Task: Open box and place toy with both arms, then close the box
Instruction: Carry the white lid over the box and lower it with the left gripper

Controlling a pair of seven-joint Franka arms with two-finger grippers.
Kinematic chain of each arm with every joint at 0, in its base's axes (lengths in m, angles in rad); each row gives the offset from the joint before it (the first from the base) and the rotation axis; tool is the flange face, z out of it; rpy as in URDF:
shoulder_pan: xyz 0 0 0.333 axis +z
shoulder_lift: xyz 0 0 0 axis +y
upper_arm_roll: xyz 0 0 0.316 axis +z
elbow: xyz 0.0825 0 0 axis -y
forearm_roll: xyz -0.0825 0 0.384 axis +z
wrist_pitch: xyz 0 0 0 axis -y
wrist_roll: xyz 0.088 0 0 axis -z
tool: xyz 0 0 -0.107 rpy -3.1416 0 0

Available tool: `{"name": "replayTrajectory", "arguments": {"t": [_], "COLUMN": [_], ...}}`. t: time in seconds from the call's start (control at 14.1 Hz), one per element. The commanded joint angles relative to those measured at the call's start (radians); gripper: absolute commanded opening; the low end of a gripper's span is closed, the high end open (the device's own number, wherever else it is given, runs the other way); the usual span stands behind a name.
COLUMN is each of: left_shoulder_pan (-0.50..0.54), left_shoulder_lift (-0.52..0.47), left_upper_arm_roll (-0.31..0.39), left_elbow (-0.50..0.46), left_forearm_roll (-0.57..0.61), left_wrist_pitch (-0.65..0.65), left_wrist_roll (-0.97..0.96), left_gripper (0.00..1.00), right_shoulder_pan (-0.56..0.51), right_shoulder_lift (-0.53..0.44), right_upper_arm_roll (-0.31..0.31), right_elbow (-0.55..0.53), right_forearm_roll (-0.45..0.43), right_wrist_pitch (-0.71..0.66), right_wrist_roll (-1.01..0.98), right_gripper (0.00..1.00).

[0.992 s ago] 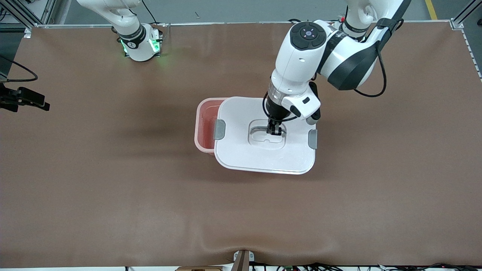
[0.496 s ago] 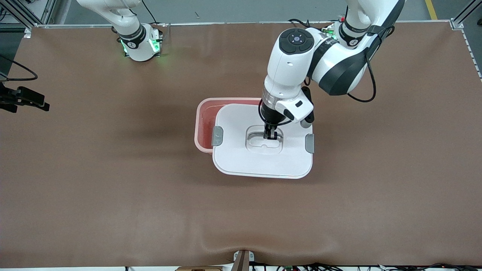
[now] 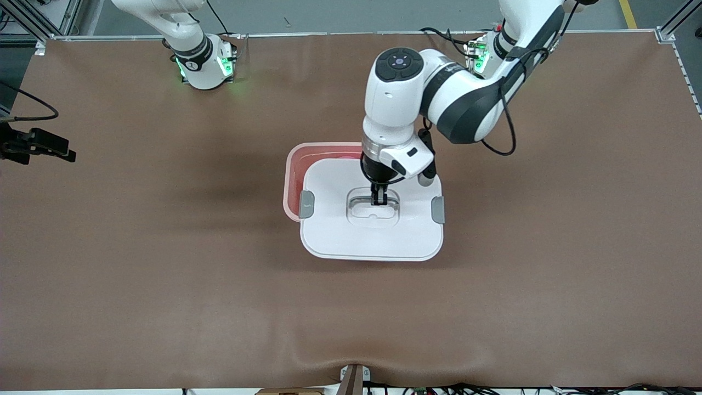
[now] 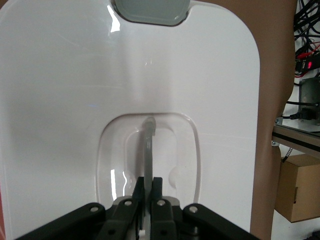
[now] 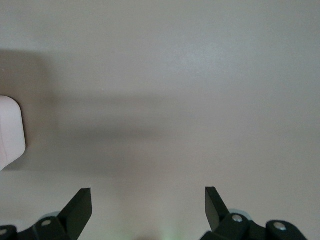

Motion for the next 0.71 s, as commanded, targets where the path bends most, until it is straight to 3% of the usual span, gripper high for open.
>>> {"name": "replayTrajectory", "arguments": {"t": [0.0,0.64], "left_shoulder_pan": [-0.013,-0.082], "left_shoulder_lift": [0.028,0.042], "left_upper_arm_roll": [0.008,0.008], "left_elbow": [0.036,0.023], "left_forearm_roll": [0.031,0.099], "left_wrist_pitch": [0.002,0.018], "left_wrist_roll": [-0.013,-0.163], "left_gripper": [0.00,0.00], "right_shoulder_pan": [0.002,0.018], "right_shoulder_lift": [0.002,0.000], "right_upper_arm_roll": [-0.004,-0.004], "right_elbow": [0.011,0.016], "right_forearm_roll": [0.029,0.029], "right_wrist_pitch": [-0.012,-0.012], "right_wrist_roll": [0.016,0.091], "right_gripper": [1.00,1.00]}}
